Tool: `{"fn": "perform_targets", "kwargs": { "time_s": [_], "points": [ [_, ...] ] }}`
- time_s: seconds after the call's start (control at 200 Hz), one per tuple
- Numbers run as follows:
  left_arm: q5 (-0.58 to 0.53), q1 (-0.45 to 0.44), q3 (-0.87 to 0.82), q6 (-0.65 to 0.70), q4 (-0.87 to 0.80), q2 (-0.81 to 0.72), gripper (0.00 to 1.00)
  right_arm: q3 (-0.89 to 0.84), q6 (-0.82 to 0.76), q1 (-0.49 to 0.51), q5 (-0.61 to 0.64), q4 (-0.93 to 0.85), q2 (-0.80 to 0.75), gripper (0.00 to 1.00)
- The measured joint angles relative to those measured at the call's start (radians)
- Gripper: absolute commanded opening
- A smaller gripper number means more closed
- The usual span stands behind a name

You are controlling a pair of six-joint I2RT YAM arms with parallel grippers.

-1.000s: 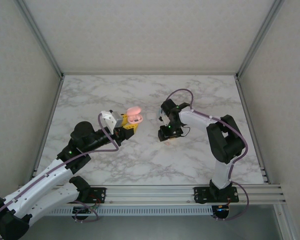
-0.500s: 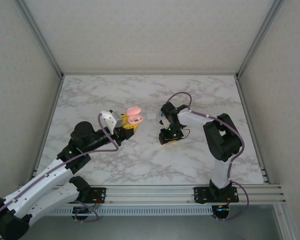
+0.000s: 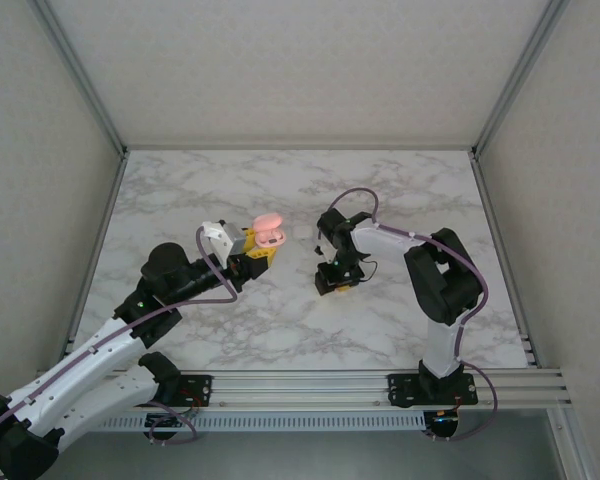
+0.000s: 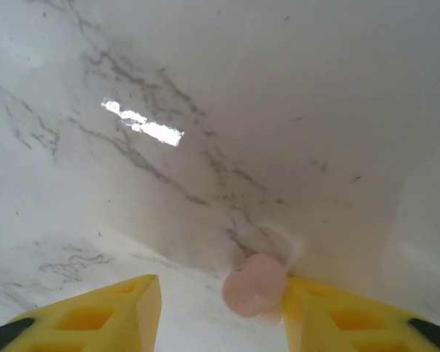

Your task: Insert wireless bluetooth earbuds into charging case

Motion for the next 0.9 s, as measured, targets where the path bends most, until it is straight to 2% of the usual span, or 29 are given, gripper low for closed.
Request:
{"fn": "perform_targets", "kwargs": {
  "time_s": [0.28, 0.616, 0.896],
  "points": [
    [0.000, 0.000, 0.000, 0.000, 0.000, 0.010, 0.30, 0.000, 0.037, 0.002, 0.038, -0.018, -0.024, 0.48],
    [-0.003, 0.000, 0.000, 0.000, 0.000, 0.010, 0.30, 0.022, 0.204, 0.005, 0.097, -0.032, -0.024, 0.43],
    [-0.007, 0.000, 0.000, 0.001, 0.000, 0.010, 0.30, 0.035, 0.273, 0.016, 0.115, -0.035, -0.011, 0.38]
  ]
}}
